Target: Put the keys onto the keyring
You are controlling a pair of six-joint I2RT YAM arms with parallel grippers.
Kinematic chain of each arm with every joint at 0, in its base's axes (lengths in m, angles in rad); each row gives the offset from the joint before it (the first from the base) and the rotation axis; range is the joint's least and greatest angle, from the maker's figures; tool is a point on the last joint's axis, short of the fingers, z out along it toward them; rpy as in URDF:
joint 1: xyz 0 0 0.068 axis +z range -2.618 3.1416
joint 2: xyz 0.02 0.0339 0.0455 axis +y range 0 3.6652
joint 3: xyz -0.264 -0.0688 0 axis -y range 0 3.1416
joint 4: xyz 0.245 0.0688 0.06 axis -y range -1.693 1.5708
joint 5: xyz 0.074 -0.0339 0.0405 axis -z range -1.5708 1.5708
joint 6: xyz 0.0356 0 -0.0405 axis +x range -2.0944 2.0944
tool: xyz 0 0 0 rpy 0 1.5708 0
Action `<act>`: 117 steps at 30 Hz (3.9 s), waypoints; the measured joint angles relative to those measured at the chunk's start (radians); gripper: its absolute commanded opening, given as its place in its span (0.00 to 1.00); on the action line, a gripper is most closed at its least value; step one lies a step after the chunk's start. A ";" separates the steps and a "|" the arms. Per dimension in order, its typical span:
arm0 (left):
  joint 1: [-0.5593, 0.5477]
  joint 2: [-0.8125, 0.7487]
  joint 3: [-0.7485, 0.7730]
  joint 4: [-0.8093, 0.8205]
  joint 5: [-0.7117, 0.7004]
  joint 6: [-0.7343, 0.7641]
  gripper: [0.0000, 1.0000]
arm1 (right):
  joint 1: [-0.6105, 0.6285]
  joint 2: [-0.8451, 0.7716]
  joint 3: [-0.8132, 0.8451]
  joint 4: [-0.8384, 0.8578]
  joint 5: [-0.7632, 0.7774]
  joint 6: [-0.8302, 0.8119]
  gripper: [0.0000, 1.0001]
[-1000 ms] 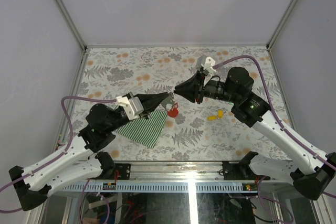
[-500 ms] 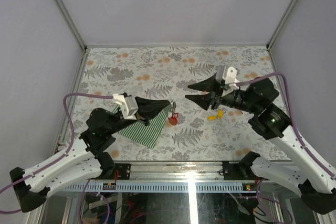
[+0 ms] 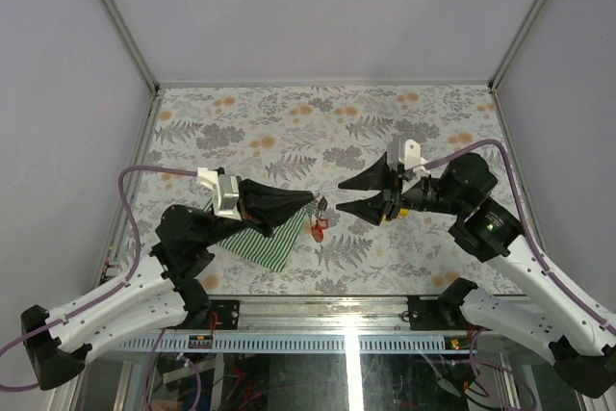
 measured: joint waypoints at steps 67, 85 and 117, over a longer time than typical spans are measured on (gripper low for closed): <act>0.000 0.062 -0.022 0.105 0.066 -0.115 0.00 | 0.000 0.132 -0.042 0.278 -0.203 0.152 0.17; 0.000 0.061 -0.008 0.072 0.058 -0.102 0.26 | 0.000 0.135 0.038 0.071 -0.194 0.029 0.00; 0.000 0.150 0.107 -0.236 0.095 0.017 0.35 | 0.113 0.331 0.555 -0.988 0.224 -0.407 0.00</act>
